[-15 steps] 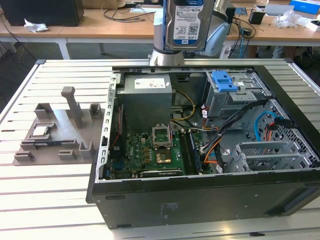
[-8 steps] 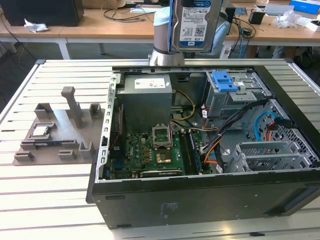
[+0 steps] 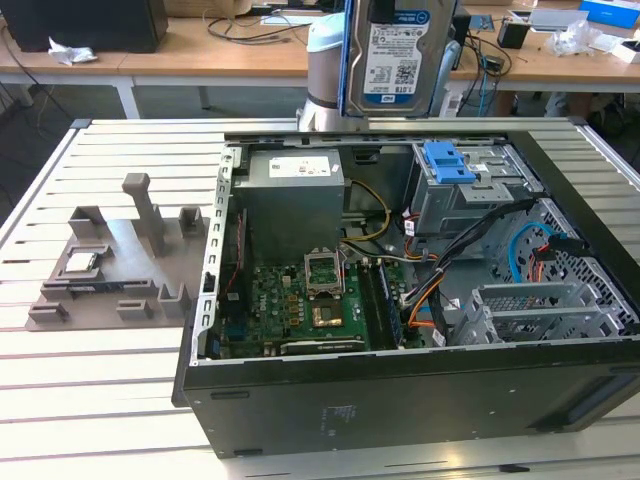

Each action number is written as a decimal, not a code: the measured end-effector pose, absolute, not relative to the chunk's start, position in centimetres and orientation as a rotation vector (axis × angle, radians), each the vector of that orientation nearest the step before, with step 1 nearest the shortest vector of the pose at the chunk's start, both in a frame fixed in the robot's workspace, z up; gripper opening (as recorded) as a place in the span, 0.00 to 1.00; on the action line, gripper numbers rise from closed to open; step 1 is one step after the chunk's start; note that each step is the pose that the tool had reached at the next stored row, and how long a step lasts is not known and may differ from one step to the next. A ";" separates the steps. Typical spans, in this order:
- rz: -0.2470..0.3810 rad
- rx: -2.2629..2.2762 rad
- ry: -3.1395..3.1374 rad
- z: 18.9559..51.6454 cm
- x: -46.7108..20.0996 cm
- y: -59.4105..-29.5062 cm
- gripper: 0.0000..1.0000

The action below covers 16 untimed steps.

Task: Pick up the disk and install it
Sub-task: 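Pick up the disk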

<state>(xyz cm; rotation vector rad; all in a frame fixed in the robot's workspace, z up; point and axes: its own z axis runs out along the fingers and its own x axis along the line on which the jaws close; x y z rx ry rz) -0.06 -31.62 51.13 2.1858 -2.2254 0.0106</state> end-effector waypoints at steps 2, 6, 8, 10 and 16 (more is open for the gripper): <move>0.011 2.186 -2.225 51.1 0.0 -32.0 0.36; 0.011 2.186 -2.225 51.1 0.0 -32.7 0.36; 0.011 2.186 -2.225 51.1 0.1 -33.0 0.36; 0.011 2.186 -2.225 51.1 0.1 -33.3 0.36; 0.011 2.186 -2.225 51.1 0.2 -34.1 0.36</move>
